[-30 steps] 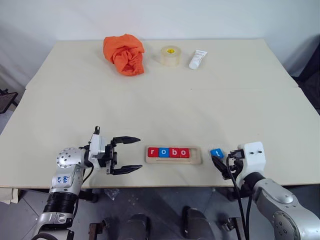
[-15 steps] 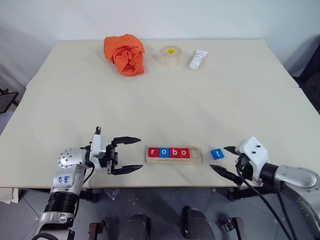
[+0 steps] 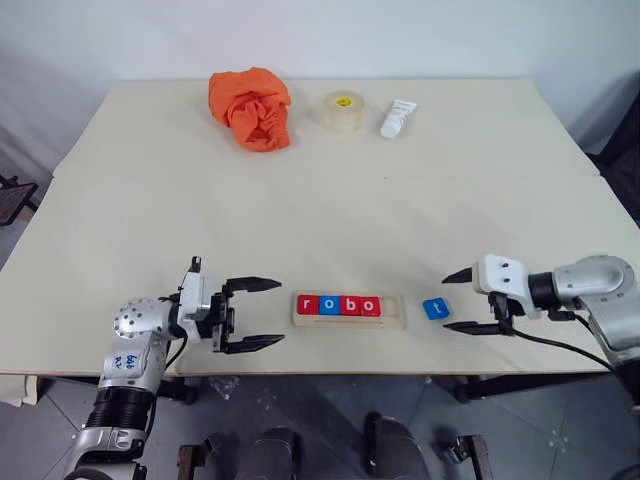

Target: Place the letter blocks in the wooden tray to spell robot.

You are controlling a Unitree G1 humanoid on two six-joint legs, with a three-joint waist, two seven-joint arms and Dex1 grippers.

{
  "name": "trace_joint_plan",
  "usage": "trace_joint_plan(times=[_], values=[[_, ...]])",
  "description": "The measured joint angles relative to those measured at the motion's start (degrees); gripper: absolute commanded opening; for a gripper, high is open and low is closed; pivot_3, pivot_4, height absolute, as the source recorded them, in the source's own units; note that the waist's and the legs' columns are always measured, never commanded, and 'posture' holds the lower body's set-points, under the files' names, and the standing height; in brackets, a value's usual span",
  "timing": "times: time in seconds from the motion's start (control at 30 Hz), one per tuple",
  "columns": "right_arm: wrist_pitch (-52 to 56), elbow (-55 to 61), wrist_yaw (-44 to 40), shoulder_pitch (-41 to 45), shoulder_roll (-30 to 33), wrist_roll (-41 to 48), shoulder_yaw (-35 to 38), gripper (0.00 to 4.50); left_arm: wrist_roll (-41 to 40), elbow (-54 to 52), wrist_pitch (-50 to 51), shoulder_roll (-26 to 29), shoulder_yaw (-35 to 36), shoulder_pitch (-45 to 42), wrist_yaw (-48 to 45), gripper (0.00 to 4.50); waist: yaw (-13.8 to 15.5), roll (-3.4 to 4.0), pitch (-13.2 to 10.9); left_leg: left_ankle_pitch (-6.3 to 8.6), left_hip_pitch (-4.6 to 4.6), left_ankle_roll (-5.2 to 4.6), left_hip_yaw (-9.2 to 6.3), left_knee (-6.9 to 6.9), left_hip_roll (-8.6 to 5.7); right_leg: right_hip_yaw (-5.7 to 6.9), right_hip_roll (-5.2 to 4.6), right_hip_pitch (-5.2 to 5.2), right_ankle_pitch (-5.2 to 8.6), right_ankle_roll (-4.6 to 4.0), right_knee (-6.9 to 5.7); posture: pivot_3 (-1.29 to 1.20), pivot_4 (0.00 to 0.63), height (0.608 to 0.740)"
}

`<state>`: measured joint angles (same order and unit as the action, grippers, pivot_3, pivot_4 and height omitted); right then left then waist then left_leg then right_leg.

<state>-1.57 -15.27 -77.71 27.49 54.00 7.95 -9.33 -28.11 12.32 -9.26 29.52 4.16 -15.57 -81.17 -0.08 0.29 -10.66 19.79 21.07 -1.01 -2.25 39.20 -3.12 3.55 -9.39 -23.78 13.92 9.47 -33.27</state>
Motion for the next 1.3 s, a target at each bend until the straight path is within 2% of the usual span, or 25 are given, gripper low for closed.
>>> trace_joint_plan(times=[0.17, 0.2, 0.3, 0.5, 0.53, 0.73, 0.9, 1.13, 1.3], values=[[-5.07, -7.06, -4.11, 4.80, -1.97, -1.41, -1.95, 4.48, -1.12, -0.71, 0.41, 1.45, 1.66, 1.47, -0.58, 4.50, -0.09, 0.00, 0.00, 0.00, -0.02, 0.04, 0.00, 0.01, 0.03, 0.01, 0.00, 0.01, 0.00, 0.00, 0.00, 0.00, 0.150, 0.740], [-5.79, -7.91, -4.49, 5.29, -2.26, -1.54, -2.08, 4.30, -1.15, -0.89, 0.50, 1.69, 1.72, 1.80, -0.68, 4.50, -0.10, 0.00, 0.00, -0.01, -0.02, 0.05, 0.00, 0.02, 0.03, 0.01, 0.00, 0.01, 0.00, 0.00, -0.01, 0.00, 0.150, 0.740], [-7.70, -10.21, -5.75, 6.54, -3.10, -1.95, -2.52, 3.59, -1.21, -1.43, 0.59, 2.35, 2.38, 2.79, -0.74, 4.50, -0.16, 0.00, 0.00, -0.01, -0.04, 0.08, 0.00, 0.02, 0.05, 0.02, 0.00, 0.02, -0.01, -0.02, -0.02, 0.00, 0.150, 0.740], [-9.93, -12.85, -6.56, 7.70, -4.09, -2.30, -2.99, 1.55, -1.24, -1.83, 0.92, 5.81, 5.77, 4.94, -0.60, 4.50, -0.18, 0.00, 0.01, -0.05, -0.20, 0.14, 0.04, 0.04, 0.12, 0.01, 0.01, 0.12, -0.06, -0.09, -0.06, 0.00, 0.150, 0.740], [-10.08, -13.05, -6.56, 7.81, -4.13, -2.40, -3.00, 1.47, -1.24, -1.83, 0.94, 6.06, 6.18, 5.13, -0.60, 4.50, -0.15, -0.01, 0.01, -0.05, -0.26, 0.14, 0.04, 0.04, 0.16, 0.01, 0.01, 0.18, -0.06, -0.09, -0.06, 0.00, 0.150, 0.740], [-8.78, -12.82, -6.40, 7.79, -4.60, -2.26, -2.72, 1.47, -1.31, -1.83, 1.04, 6.88, 7.19, 6.07, -0.68, 4.50, -0.23, -0.01, 0.01, -0.04, -0.34, 0.15, 0.13, 0.03, 0.41, 0.00, 0.03, 0.20, -0.06, -0.11, -0.10, 0.00, 0.150, 0.740], [-2.79, -8.06, -5.16, 6.06, -4.60, -1.22, -1.48, 1.47, -1.39, -1.82, 1.04, 7.01, 8.26, 6.57, -0.66, 4.50, -0.18, 0.01, 0.00, -0.01, -0.31, 0.20, 0.19, 0.03, 0.50, 0.00, 0.06, 0.09, -0.04, -0.17, -0.16, 0.00, 0.150, 0.740], [15.49, 8.01, -0.93, 5.70, -4.56, 4.31, 1.77, 1.47, -1.49, 0.00, 0.96, 7.26, 8.58, 5.50, -0.66, 4.50, 0.03, 0.09, -0.04, -0.01, 0.03, 0.21, 0.15, 0.02, 0.53, 0.06, 0.06, -0.19, -0.04, -0.19, -0.14, 0.00, 0.150, 0.740], [23.49, 14.86, 1.29, 5.69, -4.71, 5.78, 1.82, 1.47, -1.48, 1.51, 0.51, 7.06, 8.57, 3.49, -0.51, 4.50, 0.13, 0.09, -0.04, 0.03, 0.12, 0.16, 0.15, 0.02, 0.47, 0.06, 0.05, -0.24, -0.04, -0.19, -0.12, 0.00, 0.150, 0.740]])
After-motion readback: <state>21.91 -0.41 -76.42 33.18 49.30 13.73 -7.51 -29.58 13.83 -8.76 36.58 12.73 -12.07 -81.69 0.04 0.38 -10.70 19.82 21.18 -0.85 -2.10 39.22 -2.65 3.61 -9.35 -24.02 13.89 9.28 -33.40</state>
